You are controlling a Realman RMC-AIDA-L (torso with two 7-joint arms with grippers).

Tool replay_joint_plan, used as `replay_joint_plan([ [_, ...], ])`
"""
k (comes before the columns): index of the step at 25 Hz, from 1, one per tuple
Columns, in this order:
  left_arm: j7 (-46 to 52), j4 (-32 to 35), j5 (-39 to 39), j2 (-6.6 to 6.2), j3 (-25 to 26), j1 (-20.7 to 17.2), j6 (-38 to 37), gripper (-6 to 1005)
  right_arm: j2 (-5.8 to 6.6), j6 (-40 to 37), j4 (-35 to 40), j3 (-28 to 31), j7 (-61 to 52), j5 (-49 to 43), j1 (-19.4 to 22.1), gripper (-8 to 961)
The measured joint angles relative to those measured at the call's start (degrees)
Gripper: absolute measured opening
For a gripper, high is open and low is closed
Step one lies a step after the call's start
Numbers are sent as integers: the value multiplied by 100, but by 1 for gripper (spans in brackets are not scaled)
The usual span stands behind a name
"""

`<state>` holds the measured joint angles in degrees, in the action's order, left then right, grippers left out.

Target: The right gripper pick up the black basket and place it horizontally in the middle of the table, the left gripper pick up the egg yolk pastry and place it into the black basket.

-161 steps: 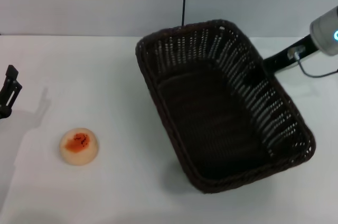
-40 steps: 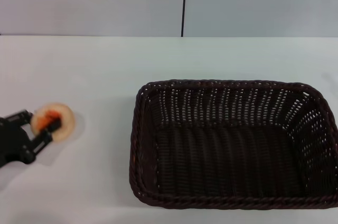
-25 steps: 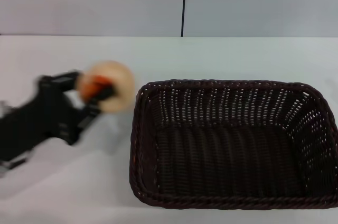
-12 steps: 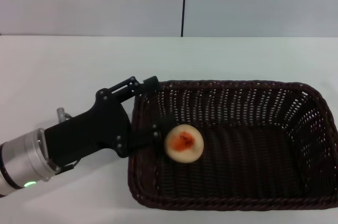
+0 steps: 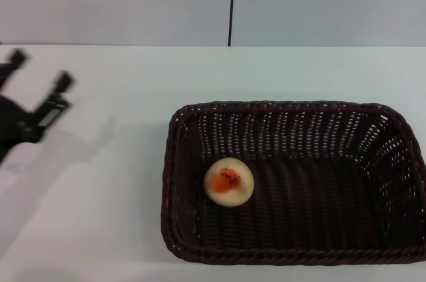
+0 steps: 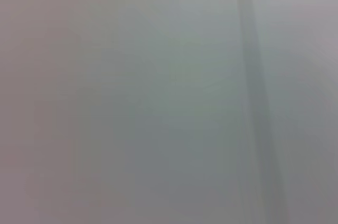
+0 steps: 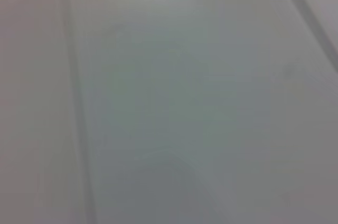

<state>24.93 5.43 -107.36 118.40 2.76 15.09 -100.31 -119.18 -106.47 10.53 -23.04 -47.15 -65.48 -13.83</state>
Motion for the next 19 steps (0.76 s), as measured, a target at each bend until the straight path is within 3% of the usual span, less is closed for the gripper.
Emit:
replay_joint_plan([
  [1, -348, -209, 3, -2, 519, -128, 221, 837, -1, 91, -322, 347, 271, 1, -36, 721],
  [4, -546, -473, 7, -1, 1179, -259, 570, 837, -16, 273, -698, 770, 671, 1, -65, 721],
  [9, -721, -677, 1, 13, 1416, -334, 1011, 837, -15, 681, -1148, 1130, 1267, 1, -170, 721],
  [19, -1196, -768, 6, 8, 1510, -242, 1258, 837, -12, 788, -1401, 1366, 1414, 1, -293, 721],
])
